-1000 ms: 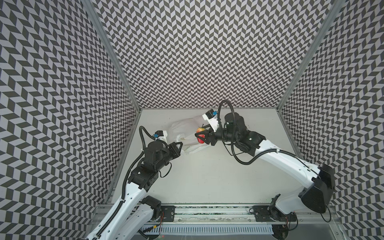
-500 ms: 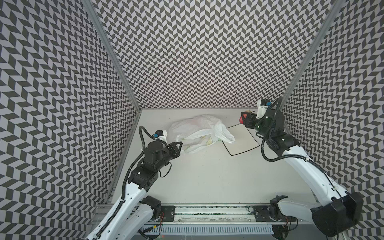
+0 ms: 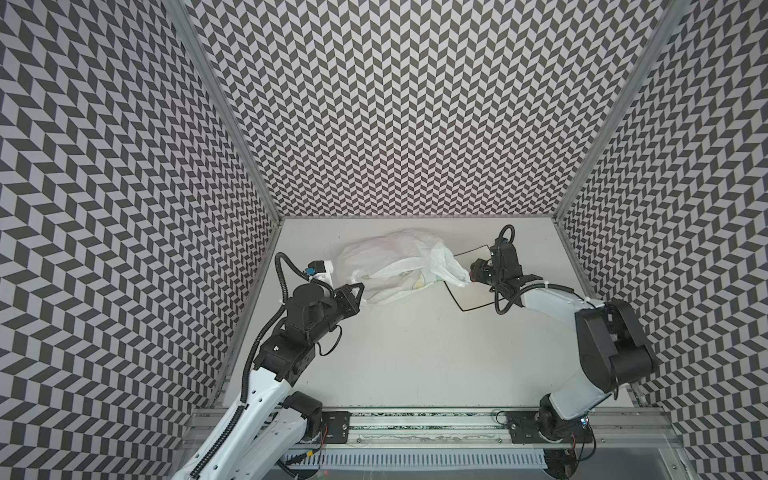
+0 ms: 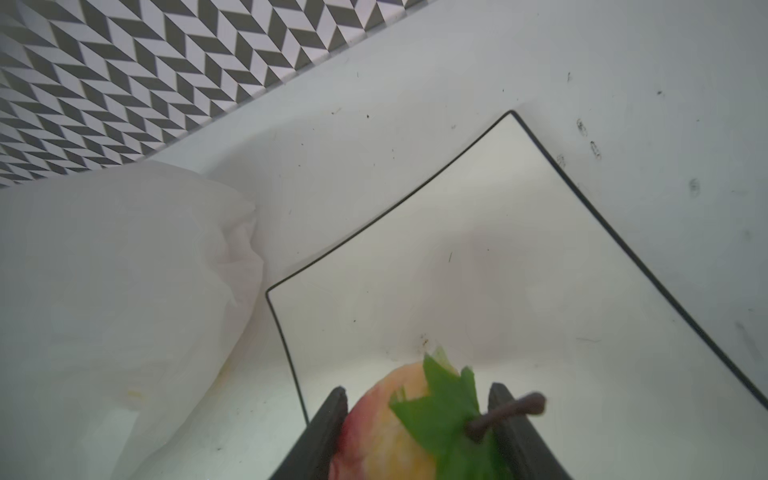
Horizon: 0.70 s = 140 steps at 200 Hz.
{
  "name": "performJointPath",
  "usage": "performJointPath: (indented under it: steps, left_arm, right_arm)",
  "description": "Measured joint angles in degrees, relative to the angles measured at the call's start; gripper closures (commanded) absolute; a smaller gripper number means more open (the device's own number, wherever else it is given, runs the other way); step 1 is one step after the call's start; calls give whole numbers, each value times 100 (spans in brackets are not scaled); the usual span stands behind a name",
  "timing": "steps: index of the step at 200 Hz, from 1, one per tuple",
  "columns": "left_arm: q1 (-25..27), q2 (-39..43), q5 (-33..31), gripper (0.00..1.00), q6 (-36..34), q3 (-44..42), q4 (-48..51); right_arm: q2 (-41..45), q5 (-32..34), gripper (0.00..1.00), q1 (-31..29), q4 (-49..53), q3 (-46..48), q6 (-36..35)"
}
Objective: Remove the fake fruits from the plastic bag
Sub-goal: 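Pull the grasped strawberry out of the bag with the right gripper toward the plate, then lower the strawberry onto the white plate and open the right gripper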
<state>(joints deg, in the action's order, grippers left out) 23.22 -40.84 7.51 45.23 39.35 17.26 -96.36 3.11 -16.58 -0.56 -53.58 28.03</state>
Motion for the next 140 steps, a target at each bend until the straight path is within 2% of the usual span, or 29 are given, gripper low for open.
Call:
performJointPath:
  steps: [38,64,73,94,104,124,140]
  left_arm:
    - [0,90,-22,100,-61,0,13]
    - [0,120,-35,100,-66,0,33]
    - [0,122,-37,100,-66,0,39]
    - [0,125,-42,100,-68,0,44]
    - [0,125,-44,100,-70,0,44]
    - [0,125,-44,100,-72,0,44]
    - [0,125,-44,100,-74,0,44]
  right_arm:
    - [-645,-13,80,0,-190,-229,-118]
    - [-940,-22,73,0,-328,-376,-212]
    - [-997,-39,66,0,-341,-389,-227]
    - [-1078,-70,41,0,-367,-400,-247]
    - [-1078,-96,33,0,-387,-400,-273]
    - [-1043,-127,22,0,-402,-396,-315]
    - [-890,-146,17,26,-396,-356,-339]
